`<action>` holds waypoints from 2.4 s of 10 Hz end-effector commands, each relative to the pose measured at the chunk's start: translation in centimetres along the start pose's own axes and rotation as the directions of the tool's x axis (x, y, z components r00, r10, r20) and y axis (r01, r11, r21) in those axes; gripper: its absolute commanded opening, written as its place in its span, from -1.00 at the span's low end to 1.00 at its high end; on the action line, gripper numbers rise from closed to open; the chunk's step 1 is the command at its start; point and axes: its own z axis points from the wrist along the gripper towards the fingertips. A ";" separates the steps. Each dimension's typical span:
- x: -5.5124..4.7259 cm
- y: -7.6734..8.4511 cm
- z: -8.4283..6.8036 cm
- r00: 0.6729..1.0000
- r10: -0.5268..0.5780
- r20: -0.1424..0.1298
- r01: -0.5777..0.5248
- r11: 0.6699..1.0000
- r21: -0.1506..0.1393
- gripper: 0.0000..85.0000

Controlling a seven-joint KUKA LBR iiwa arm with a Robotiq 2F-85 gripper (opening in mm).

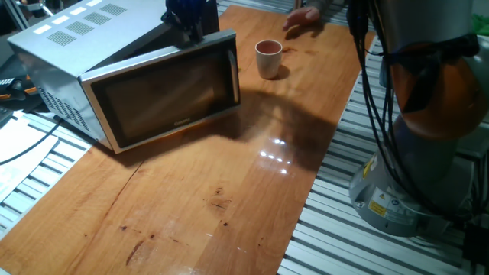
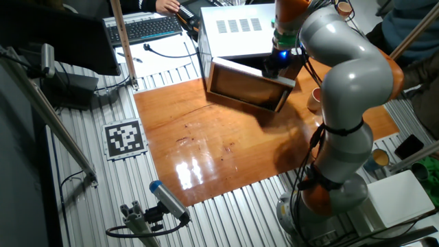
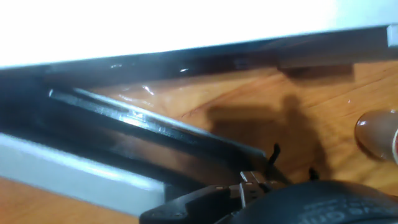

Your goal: Put the bowl into the microwave

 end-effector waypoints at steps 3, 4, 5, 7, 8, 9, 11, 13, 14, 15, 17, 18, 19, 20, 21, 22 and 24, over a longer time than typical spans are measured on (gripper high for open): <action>1.8 0.8 0.4 1.000 0.031 -0.005 -0.030 1.000 0.008 -1.00; 1.3 0.3 0.5 1.000 0.019 -0.010 -0.019 1.000 -0.006 -1.00; 0.8 0.0 0.4 1.000 0.012 -0.019 -0.012 1.000 -0.009 -1.00; -0.1 -0.4 -0.1 1.000 0.001 -0.029 -0.002 1.000 -0.005 -1.00; -0.8 -0.7 -0.3 1.000 -0.011 -0.025 0.011 1.000 0.002 -1.00; -1.3 -1.1 -0.2 1.000 -0.021 -0.006 0.021 1.000 0.001 -1.00; -2.2 -1.5 1.2 0.999 -0.026 0.027 0.027 1.000 -0.014 -1.00; -1.9 -1.3 2.3 0.999 -0.024 0.043 0.025 1.000 -0.018 -1.00; -1.5 -1.1 2.5 0.999 -0.020 0.041 0.022 0.999 -0.025 -1.00; -0.9 -0.6 2.6 0.999 -0.010 0.038 0.011 1.000 -0.024 -1.00; 0.7 0.2 2.6 1.000 0.011 0.018 -0.010 1.000 -0.024 -1.00; 1.5 0.6 2.5 1.000 0.026 0.012 -0.025 0.999 -0.024 -1.00; 2.4 0.9 2.4 0.999 0.043 0.005 -0.043 0.999 -0.025 -1.00; 3.0 1.0 2.3 0.998 0.058 0.001 -0.058 0.998 -0.029 -1.00; 3.3 1.0 2.4 0.998 0.068 0.000 -0.068 0.997 -0.031 -1.00; 3.5 1.0 2.5 0.997 0.072 -0.001 -0.072 0.997 -0.034 -1.00; 3.4 1.0 2.4 0.998 0.064 0.005 -0.064 0.998 -0.017 -1.00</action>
